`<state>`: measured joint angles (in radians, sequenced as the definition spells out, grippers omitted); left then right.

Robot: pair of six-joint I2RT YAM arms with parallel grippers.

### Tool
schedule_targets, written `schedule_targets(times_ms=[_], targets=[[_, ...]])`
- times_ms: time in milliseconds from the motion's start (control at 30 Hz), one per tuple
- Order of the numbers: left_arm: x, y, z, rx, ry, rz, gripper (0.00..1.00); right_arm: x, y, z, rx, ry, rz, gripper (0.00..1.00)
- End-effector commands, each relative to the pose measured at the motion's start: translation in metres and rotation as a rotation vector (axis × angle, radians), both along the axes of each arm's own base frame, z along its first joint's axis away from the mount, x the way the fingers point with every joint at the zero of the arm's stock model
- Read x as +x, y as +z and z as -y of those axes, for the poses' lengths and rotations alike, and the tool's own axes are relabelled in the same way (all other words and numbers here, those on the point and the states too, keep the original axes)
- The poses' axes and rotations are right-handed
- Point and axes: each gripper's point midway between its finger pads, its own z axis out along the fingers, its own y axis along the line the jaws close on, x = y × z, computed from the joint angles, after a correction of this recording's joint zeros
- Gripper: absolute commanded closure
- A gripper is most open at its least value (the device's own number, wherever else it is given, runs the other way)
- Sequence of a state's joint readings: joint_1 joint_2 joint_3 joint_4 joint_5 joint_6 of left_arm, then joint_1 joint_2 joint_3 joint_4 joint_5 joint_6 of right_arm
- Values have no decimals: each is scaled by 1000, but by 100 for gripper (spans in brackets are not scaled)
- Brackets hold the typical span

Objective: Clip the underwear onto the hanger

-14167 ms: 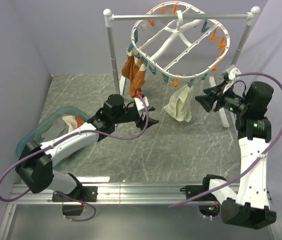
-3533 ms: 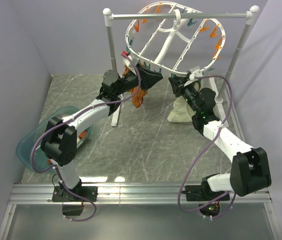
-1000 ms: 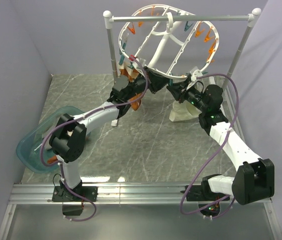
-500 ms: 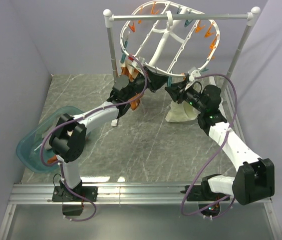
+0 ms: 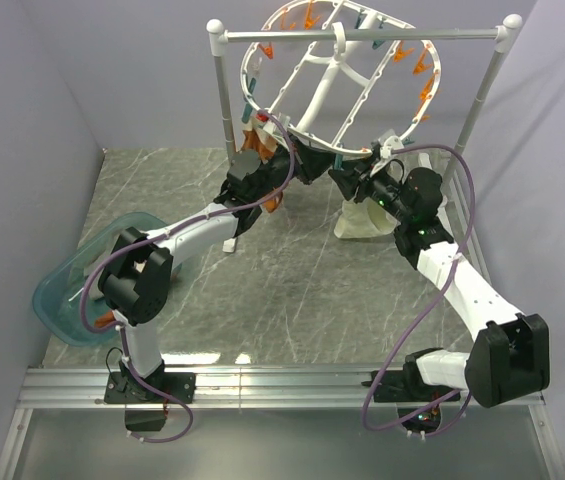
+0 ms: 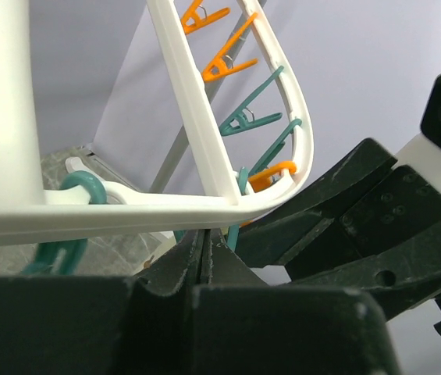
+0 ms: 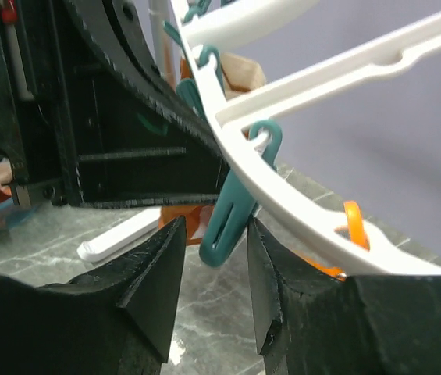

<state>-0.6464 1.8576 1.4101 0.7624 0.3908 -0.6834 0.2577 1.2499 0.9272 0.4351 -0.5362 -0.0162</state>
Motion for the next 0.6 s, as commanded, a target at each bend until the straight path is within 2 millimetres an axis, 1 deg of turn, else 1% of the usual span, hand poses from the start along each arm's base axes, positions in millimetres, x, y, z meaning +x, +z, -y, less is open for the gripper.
schedule_targets(times_ms=[0, 67, 167, 233, 300, 333, 367, 400, 433, 467, 567], targets=[[-13, 15, -2, -6, -10, 31, 100, 4, 46, -5, 48, -3, 115, 55], [-14, 16, -2, -11, -13, 33, 100, 7, 46, -5, 47, -9, 108, 57], [-17, 19, -1, -14, -28, 36, 100, 11, 43, -6, 41, -19, 103, 62], [-19, 22, -1, -17, -36, 37, 100, 14, 43, -5, 32, -27, 109, 72], [-20, 24, -2, -19, -36, 41, 100, 15, 39, -5, 17, -27, 107, 79], [-20, 23, -2, -19, -40, 41, 100, 15, 37, -6, 6, -24, 104, 80], [-22, 25, -3, -22, -44, 45, 100, 15, 36, -5, 1, -26, 105, 80], [-22, 26, -3, -24, -45, 44, 100, 15, 36, -6, -9, -26, 113, 77], [-23, 28, -3, -28, -50, 43, 100, 14, 33, -7, -15, -22, 108, 72], [-23, 28, -3, -28, -50, 41, 100, 15, 32, -6, -17, -24, 107, 65], [-23, 31, -3, -33, -53, 41, 100, 14, 29, -8, -29, -17, 109, 58]])
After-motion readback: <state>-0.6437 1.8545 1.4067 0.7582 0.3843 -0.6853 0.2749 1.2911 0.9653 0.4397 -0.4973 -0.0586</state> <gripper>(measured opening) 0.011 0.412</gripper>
